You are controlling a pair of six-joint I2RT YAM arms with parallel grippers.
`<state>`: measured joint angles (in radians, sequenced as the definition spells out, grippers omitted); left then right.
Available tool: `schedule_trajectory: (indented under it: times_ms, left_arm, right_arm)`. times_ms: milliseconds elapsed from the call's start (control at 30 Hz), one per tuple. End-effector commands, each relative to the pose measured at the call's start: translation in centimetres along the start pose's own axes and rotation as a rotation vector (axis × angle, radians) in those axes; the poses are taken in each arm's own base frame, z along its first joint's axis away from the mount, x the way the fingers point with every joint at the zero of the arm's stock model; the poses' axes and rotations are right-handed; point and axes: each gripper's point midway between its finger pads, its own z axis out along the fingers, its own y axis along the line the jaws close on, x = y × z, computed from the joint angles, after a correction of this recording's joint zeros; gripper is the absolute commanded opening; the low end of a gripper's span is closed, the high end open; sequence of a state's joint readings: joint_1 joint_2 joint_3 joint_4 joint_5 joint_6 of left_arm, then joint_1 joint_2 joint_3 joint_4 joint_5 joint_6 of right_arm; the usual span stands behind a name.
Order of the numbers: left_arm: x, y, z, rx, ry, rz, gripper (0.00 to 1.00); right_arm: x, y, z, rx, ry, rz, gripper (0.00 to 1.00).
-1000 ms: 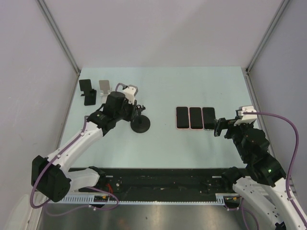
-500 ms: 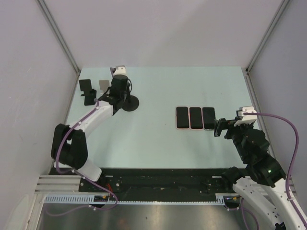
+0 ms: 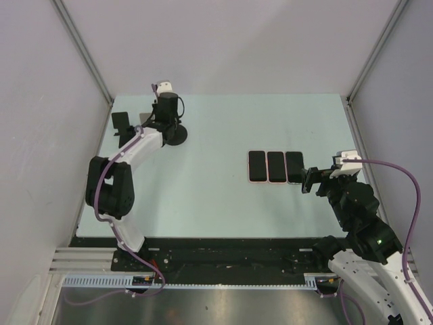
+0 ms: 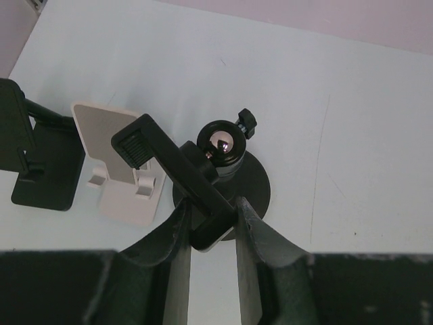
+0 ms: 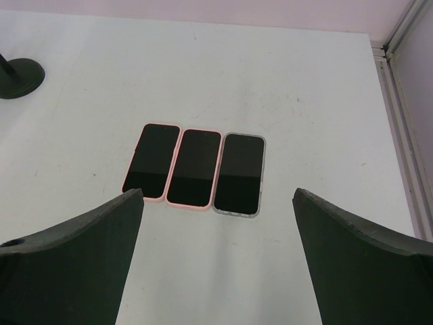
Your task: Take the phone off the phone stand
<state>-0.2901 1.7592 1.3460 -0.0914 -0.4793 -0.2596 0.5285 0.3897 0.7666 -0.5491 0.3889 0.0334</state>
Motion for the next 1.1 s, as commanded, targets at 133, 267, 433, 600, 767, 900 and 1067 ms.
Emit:
schedule_trajectory:
  times_ms: [133, 267, 433, 600, 767, 900, 1067]
  left_arm:
    - [-4.9, 0.2, 1.3, -0.020, -0.119, 0.012, 0.11]
    - [-5.1, -0.5, 0.8, 0.033, -0.117, 0.013, 0.43]
    - [-7.3, -1.2, -1.2, 0.099, -0.158, -0.033, 0.67]
    - [-9.9, -1.4, -3.9, 0.162, -0.209, -0.093, 0.85]
    - [-12.9, -0.7, -9.0, 0.233, -0.291, -0.144, 1.00]
    - [-14.7, 1.1, -14.8, 0.292, -0.375, -0.195, 1.00]
    - [-13.4, 3.9, -20.2, 0.323, -0.440, -0.218, 1.00]
  right_arm:
    - [-0.5, -0.1, 0.3, 0.017, -0.019, 0.015, 0.98]
    - [-0.4, -0.2, 0.4, 0.020, -0.018, 0.013, 0.97]
    - [-0.5, -0.1, 0.4, 0.018, -0.019, 0.015, 0.97]
    - [-0.5, -0.1, 0.3, 0.018, -0.020, 0.016, 0.97]
    - [-0.8, -0.6, 0.1, 0.041, -0.035, 0.028, 0.98]
    - [-1.4, -1.6, -0.5, 0.088, -0.071, 0.061, 1.00]
    - [-2.1, -3.6, -1.5, 0.182, -0.127, 0.115, 1.00]
